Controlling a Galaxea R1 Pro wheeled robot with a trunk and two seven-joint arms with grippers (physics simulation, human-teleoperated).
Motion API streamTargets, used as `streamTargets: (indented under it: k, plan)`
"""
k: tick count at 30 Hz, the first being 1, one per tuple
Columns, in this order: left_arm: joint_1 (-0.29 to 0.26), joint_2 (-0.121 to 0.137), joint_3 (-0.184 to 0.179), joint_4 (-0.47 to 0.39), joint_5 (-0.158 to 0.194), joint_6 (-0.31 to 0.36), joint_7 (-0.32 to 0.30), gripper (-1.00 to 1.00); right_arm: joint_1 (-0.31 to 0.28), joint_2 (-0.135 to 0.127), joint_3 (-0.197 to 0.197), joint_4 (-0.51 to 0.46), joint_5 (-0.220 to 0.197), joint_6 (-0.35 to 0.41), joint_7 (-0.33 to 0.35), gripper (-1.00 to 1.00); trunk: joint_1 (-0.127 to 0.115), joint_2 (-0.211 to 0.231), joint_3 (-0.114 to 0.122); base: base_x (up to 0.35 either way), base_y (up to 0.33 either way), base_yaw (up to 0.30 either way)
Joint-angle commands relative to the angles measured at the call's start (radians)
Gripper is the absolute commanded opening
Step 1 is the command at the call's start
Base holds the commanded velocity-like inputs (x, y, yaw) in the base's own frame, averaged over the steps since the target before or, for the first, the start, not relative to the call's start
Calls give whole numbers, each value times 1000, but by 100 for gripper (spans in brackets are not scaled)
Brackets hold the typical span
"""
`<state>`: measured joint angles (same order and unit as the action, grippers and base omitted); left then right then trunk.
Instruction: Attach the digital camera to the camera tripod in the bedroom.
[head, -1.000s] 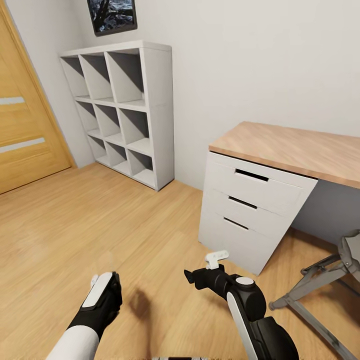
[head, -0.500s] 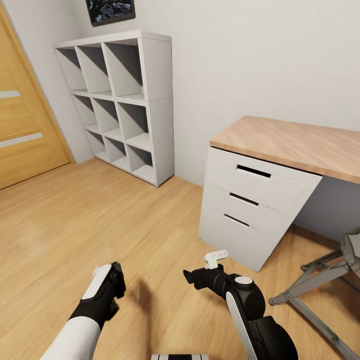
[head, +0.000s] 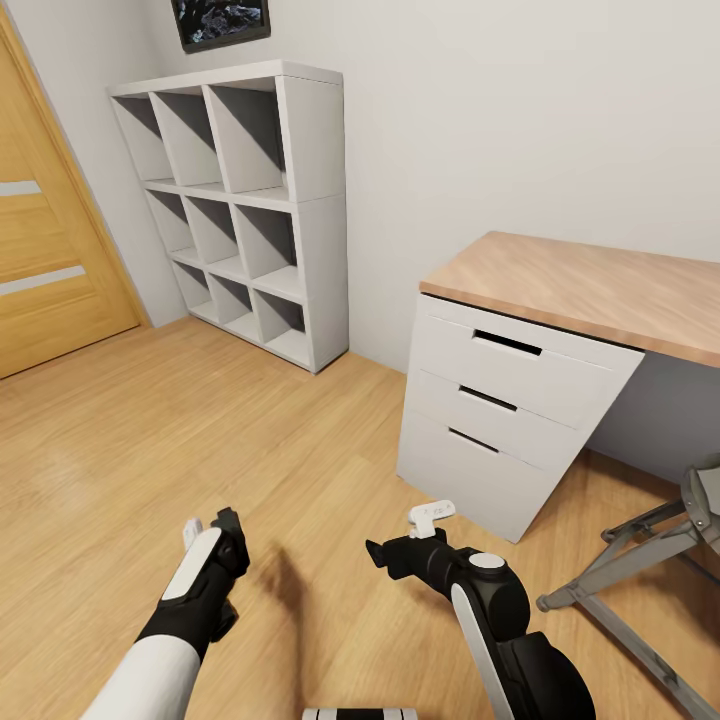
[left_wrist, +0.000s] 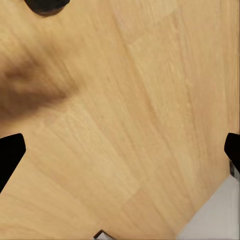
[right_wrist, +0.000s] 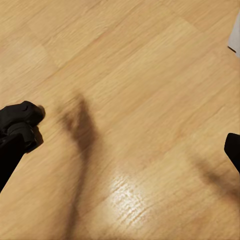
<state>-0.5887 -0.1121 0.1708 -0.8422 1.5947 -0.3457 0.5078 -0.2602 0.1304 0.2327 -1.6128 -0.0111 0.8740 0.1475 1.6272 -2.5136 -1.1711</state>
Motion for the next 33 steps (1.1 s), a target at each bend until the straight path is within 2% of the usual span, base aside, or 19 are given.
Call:
streamTargets:
  k: [1,7,22,33]
  plan:
    - [0,0,1,-1,12,-5,-7,100,-1,0,0,-1,-1,5,1,100,0,0,-1,0,0,0]
    - [-1,5,1,2,21,-1,-9,100,-1,0,0,-1,0,5,1,100,0,0,-1,0,0,0]
    - [-2,14,2,5,13,-6,-19,100,-1,-2,-5,-1,0,5,2,100,0,0,-1,0,0,0]
    - [-9,62,19,5,-53,-14,-35,100,-2,-3,-4,-1,0,5,2,100,0,0,-1,0,0,0]
